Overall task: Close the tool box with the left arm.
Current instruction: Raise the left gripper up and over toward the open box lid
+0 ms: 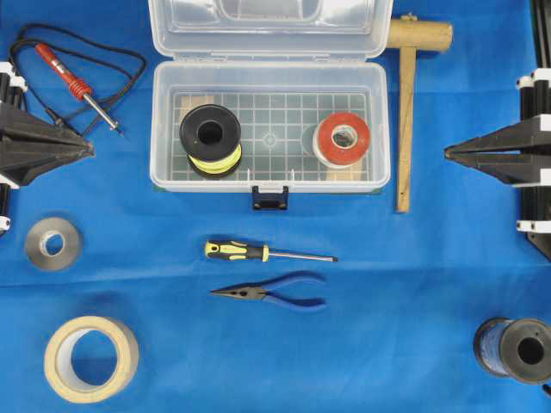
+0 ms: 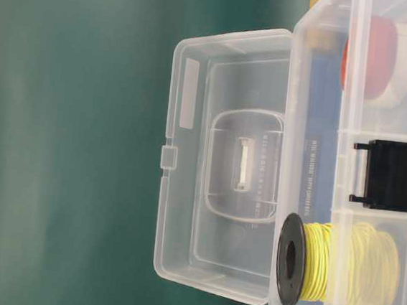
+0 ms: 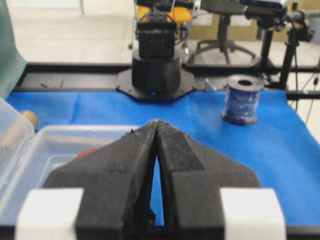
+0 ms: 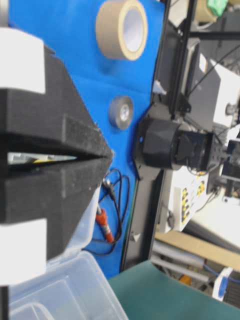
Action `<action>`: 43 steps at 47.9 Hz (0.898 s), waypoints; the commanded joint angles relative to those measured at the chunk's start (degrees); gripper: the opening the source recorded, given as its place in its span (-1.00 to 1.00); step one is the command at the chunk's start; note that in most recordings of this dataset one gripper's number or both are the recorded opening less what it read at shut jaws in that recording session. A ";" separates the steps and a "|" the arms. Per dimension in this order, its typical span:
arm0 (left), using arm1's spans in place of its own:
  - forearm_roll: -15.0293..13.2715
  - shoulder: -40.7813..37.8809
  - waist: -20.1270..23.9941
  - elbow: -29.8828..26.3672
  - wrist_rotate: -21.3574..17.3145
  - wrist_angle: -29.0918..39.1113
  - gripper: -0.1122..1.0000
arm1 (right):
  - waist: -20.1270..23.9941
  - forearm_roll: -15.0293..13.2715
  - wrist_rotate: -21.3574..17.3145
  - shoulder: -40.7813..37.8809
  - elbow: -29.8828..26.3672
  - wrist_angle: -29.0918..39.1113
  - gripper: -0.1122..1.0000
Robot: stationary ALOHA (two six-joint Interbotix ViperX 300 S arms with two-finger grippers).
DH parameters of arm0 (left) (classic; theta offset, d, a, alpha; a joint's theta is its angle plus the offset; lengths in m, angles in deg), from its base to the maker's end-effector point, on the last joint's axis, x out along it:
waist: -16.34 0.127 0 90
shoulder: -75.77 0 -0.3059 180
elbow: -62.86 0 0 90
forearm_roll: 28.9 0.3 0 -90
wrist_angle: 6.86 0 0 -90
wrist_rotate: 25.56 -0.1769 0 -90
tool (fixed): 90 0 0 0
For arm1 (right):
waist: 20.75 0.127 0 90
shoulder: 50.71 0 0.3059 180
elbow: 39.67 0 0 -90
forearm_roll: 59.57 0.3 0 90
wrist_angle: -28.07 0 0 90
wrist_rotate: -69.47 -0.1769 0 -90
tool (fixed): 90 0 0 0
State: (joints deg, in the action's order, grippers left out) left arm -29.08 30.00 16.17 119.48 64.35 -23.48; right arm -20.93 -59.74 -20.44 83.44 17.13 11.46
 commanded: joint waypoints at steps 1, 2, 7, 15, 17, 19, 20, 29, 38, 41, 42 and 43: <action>-2.11 -0.79 0.00 -1.05 -0.09 -1.05 -0.80 | 0.00 0.09 -0.18 -0.44 -2.20 -0.44 -0.80; -2.11 -0.79 0.00 -1.14 0.00 -0.97 -0.80 | 0.00 0.00 -0.18 -0.44 -2.37 -0.26 -0.80; -2.20 -0.79 0.70 -1.76 -0.09 -1.49 -0.80 | 0.00 0.09 -0.18 -0.88 -2.99 0.26 -0.80; -2.20 -0.97 6.42 -4.13 -0.88 -1.85 -0.80 | 0.00 0.09 -0.09 -1.05 -3.43 1.14 -0.80; -2.11 -0.97 8.35 -4.66 -0.88 -1.76 -0.80 | 0.00 0.09 -0.09 -1.05 -3.25 1.23 -0.80; -2.11 -0.97 10.11 -5.19 -0.88 -1.85 -0.80 | 0.00 0.09 -0.09 -1.14 -3.25 1.23 -0.80; -2.11 -0.97 10.99 -5.36 -0.88 -1.76 -0.80 | 0.00 0.00 -0.09 -1.14 -3.25 1.23 -0.80; -2.02 -1.05 17.58 -8.17 -3.16 -1.23 -0.76 | -0.26 0.09 0.00 -1.14 -3.43 1.32 -0.80; -2.11 -1.85 24.26 -12.13 -3.08 2.81 0.07 | -0.79 0.09 0.09 -1.23 -3.43 1.93 -0.80; -2.02 -3.78 25.84 -13.89 -3.08 4.57 0.42 | -0.97 0.09 0.09 -1.23 -3.43 2.11 -0.80; -2.02 -4.66 26.19 -14.59 -3.16 5.10 0.52 | -0.97 0.00 0.09 -1.23 -3.43 2.11 -0.80; -2.02 -5.71 26.46 -15.38 -3.16 5.54 0.60 | -1.05 0.09 0.09 -1.23 -3.43 2.11 -0.80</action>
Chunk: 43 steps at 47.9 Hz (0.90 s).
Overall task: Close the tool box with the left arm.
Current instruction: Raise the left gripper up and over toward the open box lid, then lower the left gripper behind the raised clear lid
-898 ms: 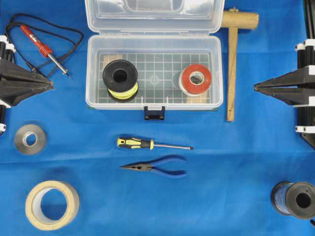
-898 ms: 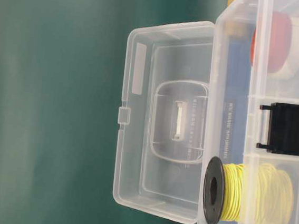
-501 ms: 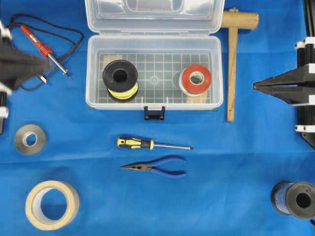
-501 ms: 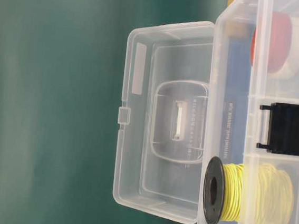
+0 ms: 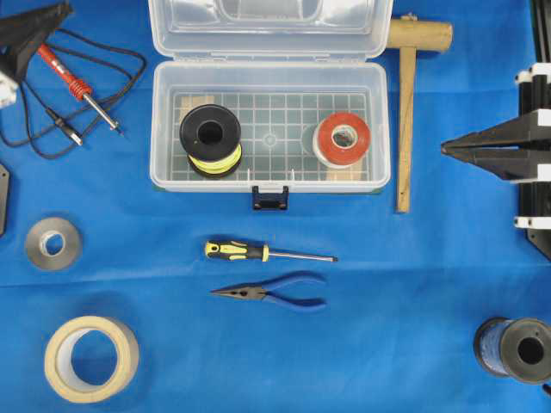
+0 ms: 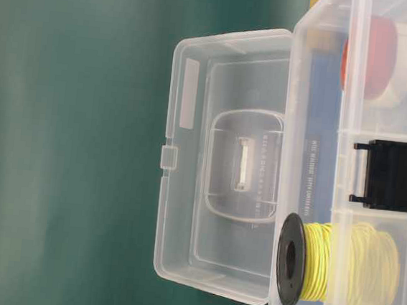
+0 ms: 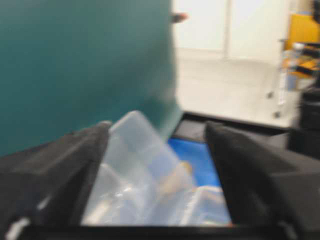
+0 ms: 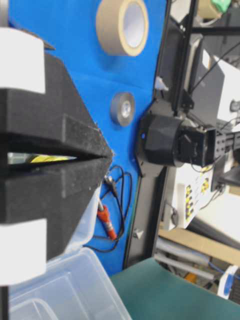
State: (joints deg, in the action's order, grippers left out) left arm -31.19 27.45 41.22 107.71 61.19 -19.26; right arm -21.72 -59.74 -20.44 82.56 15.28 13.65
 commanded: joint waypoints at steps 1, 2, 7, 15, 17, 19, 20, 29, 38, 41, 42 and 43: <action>0.09 -4.13 1.58 -4.31 -0.26 1.76 0.68 | -0.26 0.09 0.09 -0.35 -1.41 0.00 -0.80; 0.09 -5.36 1.67 -5.10 -0.53 2.02 0.72 | -0.35 0.00 0.09 -0.35 -1.41 0.09 -0.80; 0.09 -11.87 2.99 -9.76 -1.05 2.99 0.66 | -0.70 0.00 0.09 -0.44 -1.41 0.44 -0.80; 0.09 -21.80 6.50 -16.88 -2.99 4.83 0.72 | -0.88 0.09 0.09 -0.53 -1.41 1.41 -0.80; 0.09 -24.43 7.65 -18.63 -3.25 5.71 0.74 | -0.88 0.09 0.09 -0.62 -1.41 1.93 -0.80; 0.09 -27.69 9.14 -21.18 -3.25 7.56 0.75 | -0.88 0.09 0.09 -0.53 -1.41 2.29 -0.80; 0.09 -28.92 9.58 -22.24 -3.34 8.53 0.76 | -0.88 0.09 0.09 -0.53 -1.41 2.46 -0.80; 0.09 -39.38 12.48 -32.96 -5.01 20.13 0.77 | -0.88 0.09 0.18 -0.53 -1.41 3.25 -0.80; 0.09 -48.60 13.10 -42.01 -8.70 30.67 0.78 | -1.14 0.00 0.26 -0.62 -1.32 4.04 -0.80; 0.09 -51.42 13.27 -43.86 -9.14 33.84 0.78 | -1.23 0.00 0.26 -0.70 -1.32 4.31 -0.80; 0.09 -52.03 13.45 -44.30 -9.23 34.54 0.78 | -1.23 0.09 0.35 -0.70 -1.32 4.39 -0.80; 0.09 -52.65 13.45 -44.56 -9.32 35.24 0.78 | -1.23 0.00 0.26 -0.70 -1.32 4.48 -0.80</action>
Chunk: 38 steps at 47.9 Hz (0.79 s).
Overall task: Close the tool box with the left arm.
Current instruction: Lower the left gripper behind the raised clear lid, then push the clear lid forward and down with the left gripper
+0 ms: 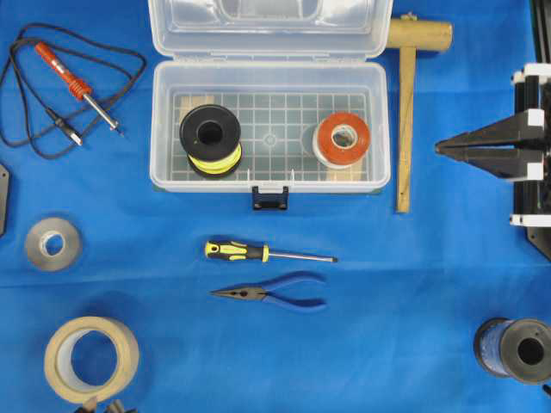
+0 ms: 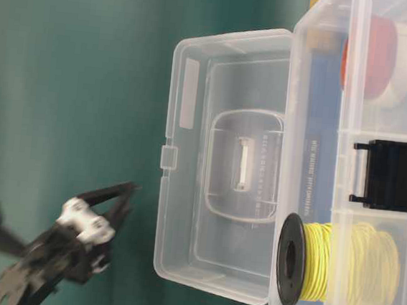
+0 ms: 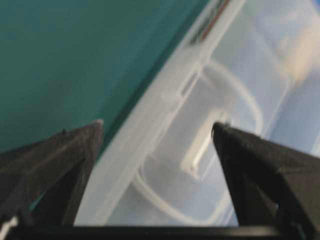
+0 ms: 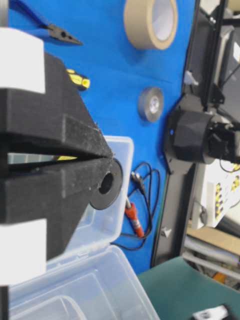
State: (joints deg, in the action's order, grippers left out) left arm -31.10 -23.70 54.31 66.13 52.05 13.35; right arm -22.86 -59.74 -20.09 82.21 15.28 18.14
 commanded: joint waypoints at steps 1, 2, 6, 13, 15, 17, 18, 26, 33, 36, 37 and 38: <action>0.00 -2.02 0.35 -3.16 -0.18 3.25 0.78 | -0.09 0.00 -0.09 -0.35 -1.32 0.09 -0.80; 0.00 -2.46 0.35 -3.34 -0.18 3.69 0.78 | -0.09 0.09 0.00 -0.35 -1.32 0.18 -0.80; 0.00 -3.78 0.35 -3.34 -0.18 5.36 0.78 | -0.09 0.00 -0.09 -0.35 -1.32 0.35 -0.80; 0.00 -3.78 -0.26 -2.29 0.09 8.35 0.78 | -0.18 0.00 0.00 -0.35 -1.32 0.35 -0.80; 0.00 -3.60 -0.62 -1.93 0.26 9.40 0.78 | -0.26 -0.09 0.00 -0.35 -1.32 0.44 -0.80; 0.00 -3.34 -1.05 -1.67 0.26 10.63 0.78 | -0.26 -0.09 0.00 -0.35 -1.32 0.35 -0.80; 0.00 -3.25 -1.41 -1.58 0.26 11.07 0.78 | -0.26 -0.09 0.00 -0.35 -1.32 0.44 -0.80; 0.00 -1.32 -4.39 -0.53 0.88 15.03 0.78 | -0.62 -0.18 0.00 -0.44 -1.32 0.35 -0.80; 0.00 1.67 -7.03 0.44 1.32 16.35 0.78 | -0.88 -0.18 0.09 -0.44 -1.41 0.18 -0.80; 0.00 3.34 -8.17 1.05 1.85 17.05 0.78 | -0.97 -0.26 0.09 -0.44 -1.41 0.18 -0.80; 0.00 3.87 -8.44 1.23 2.02 17.23 0.78 | -0.97 -0.35 0.09 -0.44 -1.41 0.09 -0.80; 0.00 4.31 -8.70 1.41 2.29 17.31 0.78 | -0.97 -0.35 0.09 -0.44 -1.41 0.09 -0.80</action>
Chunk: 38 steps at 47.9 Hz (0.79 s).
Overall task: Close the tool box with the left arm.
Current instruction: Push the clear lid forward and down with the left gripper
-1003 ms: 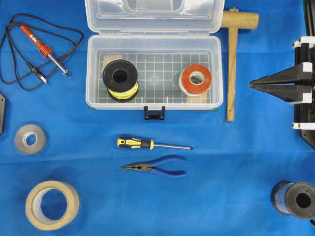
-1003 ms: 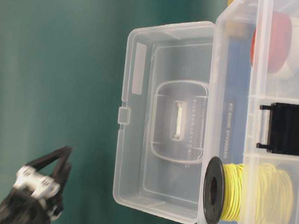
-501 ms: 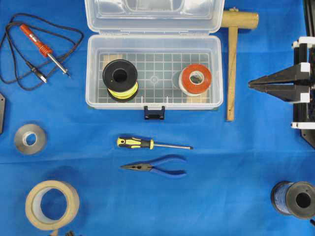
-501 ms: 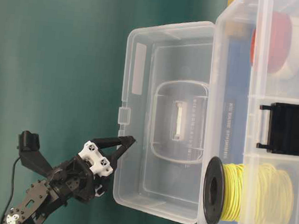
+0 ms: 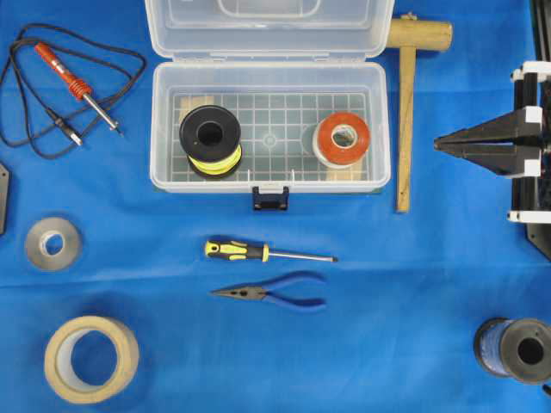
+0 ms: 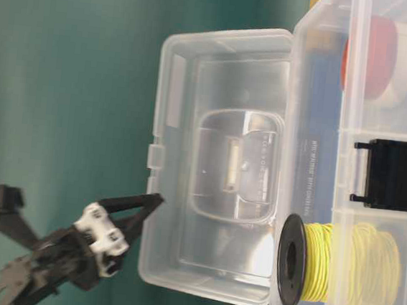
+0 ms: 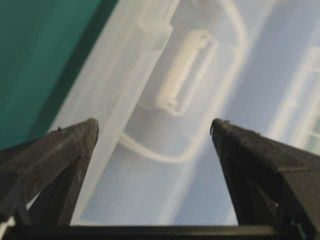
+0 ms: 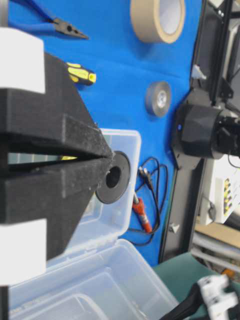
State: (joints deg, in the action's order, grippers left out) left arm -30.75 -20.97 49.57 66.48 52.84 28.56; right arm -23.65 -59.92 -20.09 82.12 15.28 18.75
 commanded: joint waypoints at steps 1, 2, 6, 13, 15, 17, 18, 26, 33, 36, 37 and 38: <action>-0.35 2.11 -4.13 1.32 1.67 2.29 0.78 | -0.18 -0.18 0.09 -0.35 -1.41 -0.53 -0.80; -0.35 2.55 -4.39 1.58 2.02 2.37 0.78 | -0.18 -0.26 0.18 -0.35 -1.58 -0.53 -0.80; -0.35 4.75 -5.89 2.81 2.55 2.90 0.78 | -0.18 -0.44 0.18 -0.35 -1.67 -0.53 -0.80; -0.35 7.73 -9.58 6.15 4.22 3.16 0.78 | -0.18 -0.53 0.26 -0.18 -1.76 -0.53 -0.80; -0.35 8.53 -10.99 7.12 5.19 3.16 0.78 | -0.18 -0.53 0.26 -0.26 -1.85 -0.53 -0.80; -0.35 9.23 -12.48 8.09 6.15 3.16 0.78 | -0.18 -0.53 0.26 -0.18 -1.85 -0.53 -0.80; -0.35 9.76 -13.36 8.70 6.77 3.16 0.78 | -0.18 -0.53 0.26 -0.18 -1.93 -0.53 -0.80; -0.35 13.10 -22.06 13.10 11.87 2.99 0.78 | -0.18 -0.62 0.44 0.00 -2.02 -0.53 -0.80; -0.44 15.21 -31.55 15.82 19.25 2.72 0.77 | -0.18 -0.70 0.44 0.00 -2.11 -0.53 -0.80; -0.44 15.64 -35.51 16.61 22.59 2.72 0.77 | -0.18 -0.70 0.44 0.09 -2.11 -0.53 -0.80; -0.44 15.64 -36.83 16.70 23.47 2.72 0.77 | -0.18 -0.79 0.44 0.09 -2.11 -0.53 -0.80; -0.44 15.73 -37.88 16.70 24.43 2.81 0.77 | -0.18 -0.70 0.44 0.18 -2.20 -0.44 -0.80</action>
State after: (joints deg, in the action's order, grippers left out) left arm -31.19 -6.56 16.08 83.45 74.90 31.54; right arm -23.74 -60.53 -19.65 82.29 14.85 18.75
